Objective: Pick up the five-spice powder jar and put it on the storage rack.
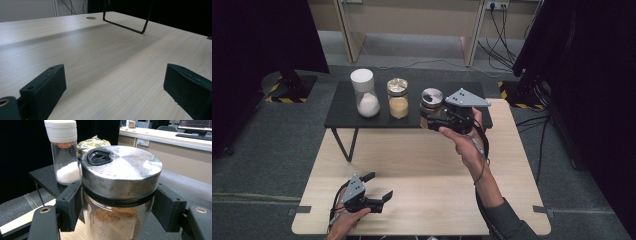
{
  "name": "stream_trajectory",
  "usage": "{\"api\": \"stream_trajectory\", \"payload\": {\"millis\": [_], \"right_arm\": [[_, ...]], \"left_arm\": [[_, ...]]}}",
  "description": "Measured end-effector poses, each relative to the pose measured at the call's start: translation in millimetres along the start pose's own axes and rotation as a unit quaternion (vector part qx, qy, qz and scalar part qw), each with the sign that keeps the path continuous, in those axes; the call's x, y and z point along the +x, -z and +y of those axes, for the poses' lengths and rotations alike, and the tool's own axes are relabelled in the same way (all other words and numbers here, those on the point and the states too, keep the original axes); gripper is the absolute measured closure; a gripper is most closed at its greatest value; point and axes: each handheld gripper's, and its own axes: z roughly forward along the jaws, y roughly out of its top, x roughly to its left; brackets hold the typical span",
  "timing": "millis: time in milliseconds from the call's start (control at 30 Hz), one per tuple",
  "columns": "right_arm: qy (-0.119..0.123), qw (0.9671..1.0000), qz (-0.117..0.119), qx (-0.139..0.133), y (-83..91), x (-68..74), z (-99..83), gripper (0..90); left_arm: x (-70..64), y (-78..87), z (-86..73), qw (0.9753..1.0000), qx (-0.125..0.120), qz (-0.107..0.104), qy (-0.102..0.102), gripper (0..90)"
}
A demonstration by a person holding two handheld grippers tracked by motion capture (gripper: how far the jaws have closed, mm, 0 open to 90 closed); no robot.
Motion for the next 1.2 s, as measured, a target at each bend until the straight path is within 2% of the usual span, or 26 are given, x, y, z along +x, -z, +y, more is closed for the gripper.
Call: {"api": "stream_trajectory", "payload": {"millis": [567,1200], "right_arm": [[0.006,0.9998,-0.015,0.013,-19.8,0.8,13.8,31.2],[-0.006,0.9989,-0.044,0.018,-37.5,-16.3,9.2,31.1]], "left_arm": [[0.0,0.1,-0.1,1.0,-0.001,-0.001,0.0,3.6],[-0.1,0.1,-0.1,1.0,-0.001,-0.001,0.001,3.6]]}}
